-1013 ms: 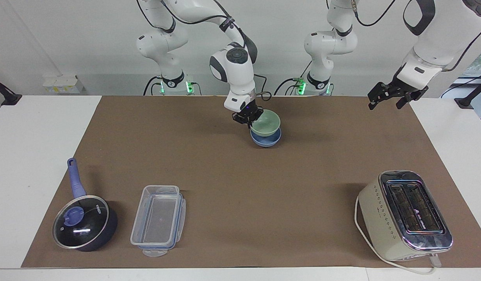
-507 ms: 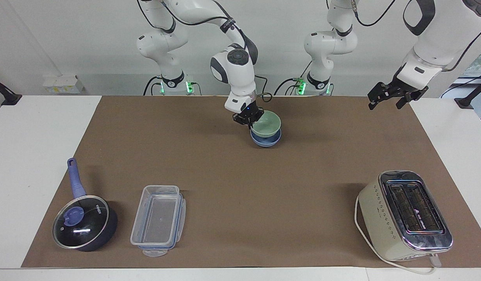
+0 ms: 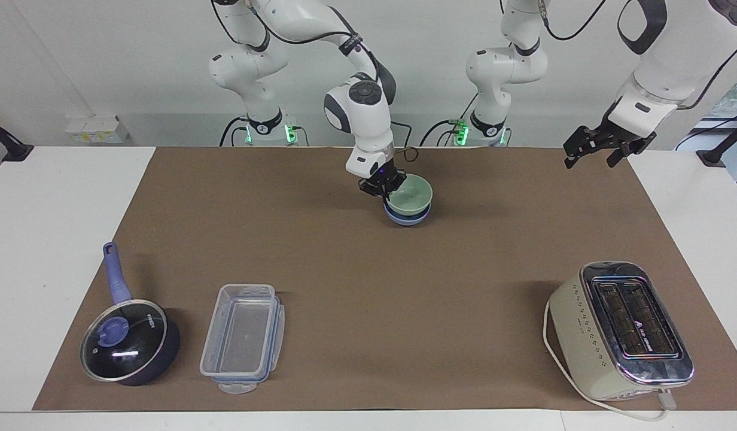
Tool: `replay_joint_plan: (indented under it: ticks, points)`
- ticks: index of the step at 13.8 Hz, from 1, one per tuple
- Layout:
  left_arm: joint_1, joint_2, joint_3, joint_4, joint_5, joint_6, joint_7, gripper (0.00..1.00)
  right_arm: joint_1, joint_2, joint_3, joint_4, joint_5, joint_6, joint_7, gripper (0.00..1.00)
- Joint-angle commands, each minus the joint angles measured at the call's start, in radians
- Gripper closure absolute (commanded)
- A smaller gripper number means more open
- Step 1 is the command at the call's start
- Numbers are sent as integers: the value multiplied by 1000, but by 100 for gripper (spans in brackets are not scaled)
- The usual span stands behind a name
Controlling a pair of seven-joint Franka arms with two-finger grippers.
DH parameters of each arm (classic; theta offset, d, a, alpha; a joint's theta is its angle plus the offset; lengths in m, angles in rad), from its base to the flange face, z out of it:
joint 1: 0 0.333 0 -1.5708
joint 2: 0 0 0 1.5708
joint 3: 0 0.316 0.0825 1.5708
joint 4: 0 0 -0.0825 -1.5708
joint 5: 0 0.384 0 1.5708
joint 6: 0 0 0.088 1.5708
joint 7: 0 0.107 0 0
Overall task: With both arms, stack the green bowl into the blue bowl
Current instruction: 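Lower the green bowl into the blue bowl and open the right gripper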
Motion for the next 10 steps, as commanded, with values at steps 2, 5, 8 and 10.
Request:
replay_joint_plan:
  ticks: [2,5,8,10]
  points:
    - [1,7,-1,18,12,-22,-2,0,3,20,-2,13,-23,22,41,100]
    - [1,7,-1,18,12,-22,0,0,3,23,-2,13,-23,38,41,100]
    - [1,7,-1,18,12,-22,0,0,3,32,-2,13,-22,49,42,100]
    - [1,7,-1,18,12,-21,0,0,3,32,-2,13,-22,49,42,100]
